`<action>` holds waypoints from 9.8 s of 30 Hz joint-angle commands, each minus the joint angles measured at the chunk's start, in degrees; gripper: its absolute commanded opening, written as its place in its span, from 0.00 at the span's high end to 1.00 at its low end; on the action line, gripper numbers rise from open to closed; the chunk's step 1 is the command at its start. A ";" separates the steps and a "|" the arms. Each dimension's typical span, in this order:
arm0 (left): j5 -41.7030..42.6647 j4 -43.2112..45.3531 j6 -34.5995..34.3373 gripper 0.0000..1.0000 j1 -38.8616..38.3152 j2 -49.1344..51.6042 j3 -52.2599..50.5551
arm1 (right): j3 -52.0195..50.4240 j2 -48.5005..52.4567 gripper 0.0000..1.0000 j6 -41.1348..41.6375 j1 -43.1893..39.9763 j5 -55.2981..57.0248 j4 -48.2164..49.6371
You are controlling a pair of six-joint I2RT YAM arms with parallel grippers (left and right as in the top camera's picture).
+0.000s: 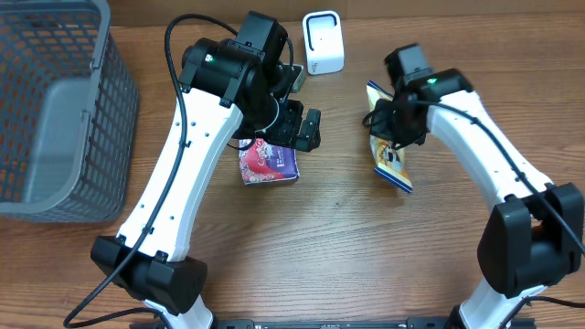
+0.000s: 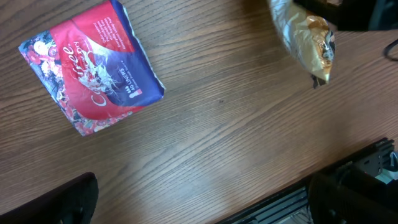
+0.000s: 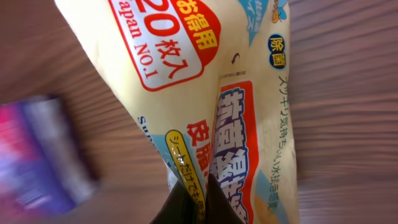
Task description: Scan the item barcode
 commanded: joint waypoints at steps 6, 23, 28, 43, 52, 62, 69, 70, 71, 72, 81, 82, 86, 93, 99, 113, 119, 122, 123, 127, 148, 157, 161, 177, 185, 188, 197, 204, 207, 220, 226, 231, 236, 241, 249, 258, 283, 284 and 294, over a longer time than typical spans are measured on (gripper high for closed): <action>-0.33 0.04 1.25 0.00 -0.04 0.13 -0.09 | -5.70 -0.46 0.96 -6.03 -6.25 -36.46 3.67; -0.35 0.04 1.25 0.00 -0.04 0.13 -0.09 | -14.08 -0.48 0.86 -2.29 -21.09 -13.75 8.26; -0.33 0.04 1.25 0.00 -0.04 0.13 -0.09 | -8.37 -0.48 0.53 -5.40 -23.89 -7.48 1.14; -0.35 0.04 1.25 0.00 -0.04 0.13 -0.09 | 0.50 -0.46 0.48 -12.55 -18.53 -5.42 -12.20; -0.35 0.04 1.25 0.00 -0.04 0.13 -0.09 | -9.05 -0.46 0.87 -1.51 -11.56 6.43 1.36; -0.35 0.04 1.25 0.00 -0.04 0.13 -0.09 | -22.40 -0.55 0.96 2.62 -11.91 11.61 11.43; -0.35 0.04 1.25 0.00 -0.04 0.13 -0.09 | -9.05 -0.63 0.86 -0.09 -11.56 12.96 -5.20; -0.33 0.04 1.25 0.00 -0.04 0.13 -0.09 | -7.08 -0.63 0.84 -1.03 -11.26 12.52 -7.17; -0.35 0.04 1.25 0.00 -0.04 0.13 -0.09 | -5.27 -0.63 0.82 -2.10 -10.82 12.13 -9.05; -0.33 0.04 1.25 0.00 -0.04 0.13 -0.09 | -3.37 -0.63 0.79 -3.65 -9.99 11.45 -10.86; -0.33 0.04 1.25 0.00 -0.04 0.13 -0.09 | -7.72 -0.57 0.25 -4.00 1.22 17.53 -11.15; -0.33 0.04 1.25 0.00 -0.04 0.13 -0.09 | -9.40 -0.57 0.25 -1.51 2.51 20.24 -10.34; -0.33 0.04 1.25 0.00 -0.04 0.13 -0.09 | -15.43 -0.57 0.22 4.98 5.68 29.79 -6.34; -0.35 0.04 1.25 0.00 -0.04 0.13 -0.09 | -20.11 -0.57 0.24 7.19 5.95 30.58 -1.97; -0.35 0.04 1.25 0.00 -0.04 0.13 -0.09 | -24.81 -0.57 0.25 8.04 5.95 30.60 5.22; -0.33 0.04 1.25 0.00 -0.04 0.13 -0.09 | -26.08 -0.57 0.96 9.75 5.66 33.42 8.41; -0.35 0.04 1.25 0.01 -0.04 0.13 -0.09 | -23.30 -0.59 0.96 9.70 5.66 27.76 6.86; -0.35 0.04 1.25 0.00 -0.04 0.13 -0.09 | -18.62 -0.59 0.96 9.70 5.66 22.86 3.76; -0.35 0.04 1.25 0.00 -0.04 0.13 -0.09 | -16.41 -0.59 0.96 9.68 5.66 20.87 2.43; -0.35 0.04 1.25 0.00 -0.04 0.13 -0.09 | -6.88 -0.59 0.96 5.88 5.66 10.93 -2.47; -0.33 0.04 1.25 0.00 -0.04 0.13 -0.09 | -16.74 -0.55 0.96 5.33 -4.26 -42.07 15.13; -0.33 0.07 1.25 0.00 -0.04 0.13 -0.09 | -19.76 -0.55 0.81 7.10 -11.82 -18.05 16.06; -0.35 0.04 1.25 0.00 -0.04 0.13 -0.09 | -17.40 -0.55 0.58 2.34 -15.65 -11.37 11.19; -0.33 0.04 1.25 0.00 -0.04 0.13 -0.09 | -1.14 -0.57 0.96 -7.96 -16.81 -5.40 -6.25; -0.35 0.04 1.25 0.00 -0.04 0.13 -0.09 | -0.09 -0.57 0.96 -12.85 -16.33 -41.31 -6.47; -0.35 0.04 1.25 0.00 -0.04 0.13 -0.09 | -2.14 -0.57 0.96 -12.85 -15.19 -49.90 -6.43; -0.33 0.04 1.25 0.00 -0.04 0.13 -0.09 | -18.23 -0.57 0.95 -0.90 -11.23 -60.04 10.73; -0.35 0.04 1.25 0.00 -0.04 0.13 -0.09 | -23.96 -0.57 0.52 5.64 -14.53 -40.92 18.78; -0.33 0.04 1.25 0.00 -0.04 0.13 -0.09 | -23.63 -0.57 0.25 5.60 -17.57 -30.93 16.37; -0.33 0.04 1.25 0.00 -0.04 0.13 -0.09 | -8.35 -0.59 0.19 -10.14 -24.11 -14.36 -4.81; -0.35 0.04 1.25 0.00 -0.04 0.13 -0.09 | -10.23 -0.57 0.00 -10.38 -20.87 -15.80 -5.11; -0.33 0.04 1.25 0.00 -0.04 0.13 -0.09 | -16.72 -0.57 0.00 -10.54 -17.09 -22.99 -0.44; -0.33 0.04 1.25 0.00 -0.04 0.13 -0.09 | -23.43 -0.57 0.00 -7.32 -13.53 -27.08 7.69; -0.33 0.04 1.25 0.00 -0.04 0.13 -0.09 | -28.02 -0.57 0.00 -1.36 -10.23 -27.19 14.86; -0.35 0.04 1.25 0.00 -0.04 0.13 -0.09 | -30.12 -0.57 0.37 3.08 -7.43 -27.08 21.66; -0.33 0.04 1.25 0.00 -0.04 0.13 -0.09 | -22.99 -0.59 0.96 0.61 -8.15 -12.13 13.18; -0.33 0.04 1.25 0.00 -0.04 0.13 -0.09 | 15.58 -0.57 0.96 19.10 8.13 42.75 -34.58; -0.35 0.04 1.25 0.00 -0.04 0.13 -0.09 | 15.50 -0.57 0.96 19.08 8.98 41.86 -34.32; -0.35 0.07 1.25 0.00 -0.04 0.13 -0.09 | 7.50 -0.57 0.96 19.10 17.53 32.24 -24.30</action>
